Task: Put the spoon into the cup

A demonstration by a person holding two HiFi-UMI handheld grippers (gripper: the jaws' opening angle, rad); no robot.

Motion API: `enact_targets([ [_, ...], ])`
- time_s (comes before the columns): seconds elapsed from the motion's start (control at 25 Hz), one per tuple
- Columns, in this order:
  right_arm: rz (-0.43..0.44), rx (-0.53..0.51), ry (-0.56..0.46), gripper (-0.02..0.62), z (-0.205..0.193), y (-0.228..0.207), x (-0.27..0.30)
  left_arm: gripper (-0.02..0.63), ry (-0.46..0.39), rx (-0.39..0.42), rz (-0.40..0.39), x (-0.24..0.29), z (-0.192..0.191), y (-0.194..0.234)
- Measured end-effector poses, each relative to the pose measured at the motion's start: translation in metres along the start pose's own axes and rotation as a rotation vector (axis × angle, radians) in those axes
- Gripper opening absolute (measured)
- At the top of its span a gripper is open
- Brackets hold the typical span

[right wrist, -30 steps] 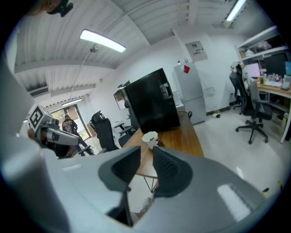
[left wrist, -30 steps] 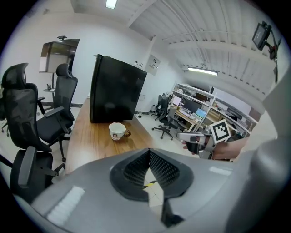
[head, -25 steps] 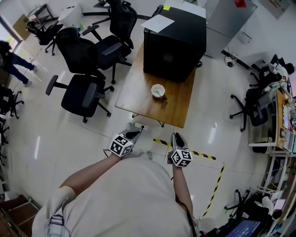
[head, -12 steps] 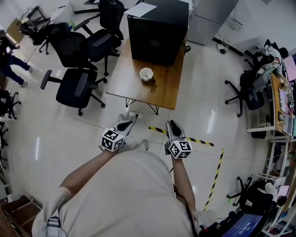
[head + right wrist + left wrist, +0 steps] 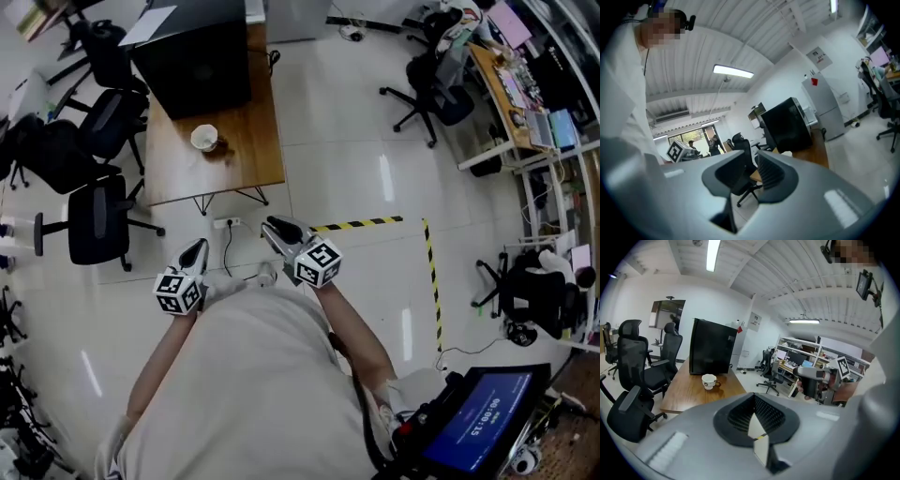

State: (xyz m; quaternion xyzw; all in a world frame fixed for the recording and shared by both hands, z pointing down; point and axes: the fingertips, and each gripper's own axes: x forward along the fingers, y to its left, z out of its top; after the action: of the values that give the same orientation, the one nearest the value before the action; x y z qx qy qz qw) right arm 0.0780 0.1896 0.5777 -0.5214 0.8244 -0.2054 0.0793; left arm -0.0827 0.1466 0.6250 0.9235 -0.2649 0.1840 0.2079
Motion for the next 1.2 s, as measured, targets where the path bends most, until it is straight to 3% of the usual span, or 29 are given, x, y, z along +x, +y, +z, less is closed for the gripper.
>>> enact_targets([
  [0.28,-0.059,0.04,-0.043,0.086,0.015,-0.009,-0.028,0.003,0.024,-0.005,-0.056,0.015,0.0,-0.013],
  [0.6,-0.16,0.083,-0.065,0.086,0.009,-0.017,-0.022,0.003,0.036,-0.006,-0.076,0.006,0.002,0.008],
  [0.88,-0.231,0.137,-0.09,0.086,0.004,-0.011,0.007,0.003,0.051,-0.026,-0.053,-0.018,0.008,0.054],
  [0.96,-0.229,0.187,-0.115,0.084,0.006,-0.005,0.017,0.003,0.049,-0.015,-0.06,-0.023,0.013,0.063],
  [1.12,-0.175,0.42,-0.276,0.072,0.026,0.004,0.026,0.003,0.045,-0.016,-0.072,-0.032,0.016,0.078],
  [1.2,-0.164,0.435,-0.298,0.071,0.034,0.009,0.031,0.003,0.045,-0.028,-0.069,-0.037,0.016,0.086],
])
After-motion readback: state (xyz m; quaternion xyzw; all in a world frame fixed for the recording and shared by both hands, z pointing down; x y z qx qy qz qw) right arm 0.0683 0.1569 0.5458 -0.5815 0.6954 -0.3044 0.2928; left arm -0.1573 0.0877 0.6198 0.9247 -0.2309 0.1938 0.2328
